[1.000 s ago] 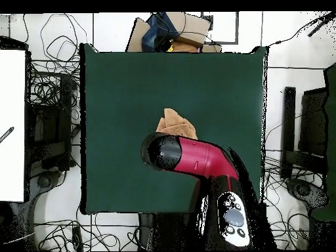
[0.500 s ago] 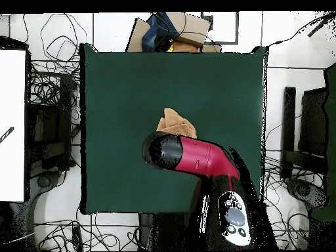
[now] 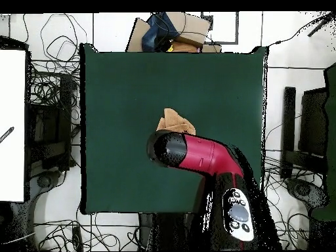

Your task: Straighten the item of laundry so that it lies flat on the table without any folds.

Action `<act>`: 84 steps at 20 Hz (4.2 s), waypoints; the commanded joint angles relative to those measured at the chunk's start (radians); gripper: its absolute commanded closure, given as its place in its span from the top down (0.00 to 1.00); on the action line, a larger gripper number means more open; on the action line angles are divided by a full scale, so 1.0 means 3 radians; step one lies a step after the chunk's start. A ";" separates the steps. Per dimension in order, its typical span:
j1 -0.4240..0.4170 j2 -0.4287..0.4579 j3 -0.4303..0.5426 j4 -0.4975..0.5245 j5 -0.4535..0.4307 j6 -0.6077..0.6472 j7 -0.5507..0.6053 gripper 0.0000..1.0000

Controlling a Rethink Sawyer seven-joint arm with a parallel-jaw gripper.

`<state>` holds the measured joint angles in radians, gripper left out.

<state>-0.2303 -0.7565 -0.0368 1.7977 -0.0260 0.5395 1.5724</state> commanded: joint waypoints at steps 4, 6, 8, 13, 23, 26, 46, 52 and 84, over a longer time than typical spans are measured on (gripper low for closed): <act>-0.0012 0.0295 0.0039 -0.0329 -0.0073 -0.0134 0.0447 1.00; 0.0041 0.0386 0.0058 -0.0497 -0.0054 -0.0062 0.0450 1.00; 0.0086 0.0446 0.0058 -0.0623 -0.0039 -0.0028 0.0469 1.00; 0.0213 0.0409 -0.0097 -0.0791 -0.0016 0.0216 0.0600 1.00; 0.0227 0.0393 -0.0095 -0.0811 0.0090 0.0256 0.0599 1.00; 0.0182 0.0368 -0.0059 -0.0705 0.0094 0.0155 0.0559 1.00; 0.0118 0.0576 -0.0101 -0.0874 0.0023 0.0112 0.0503 1.00; 0.0087 0.0616 -0.0022 -0.0875 0.0075 0.0074 0.0500 1.00; 0.0140 0.0938 0.0077 -0.0849 0.0282 -0.0440 0.0718 1.00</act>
<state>-0.1955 -0.4923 -0.0759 1.5264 0.0124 0.4709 1.5729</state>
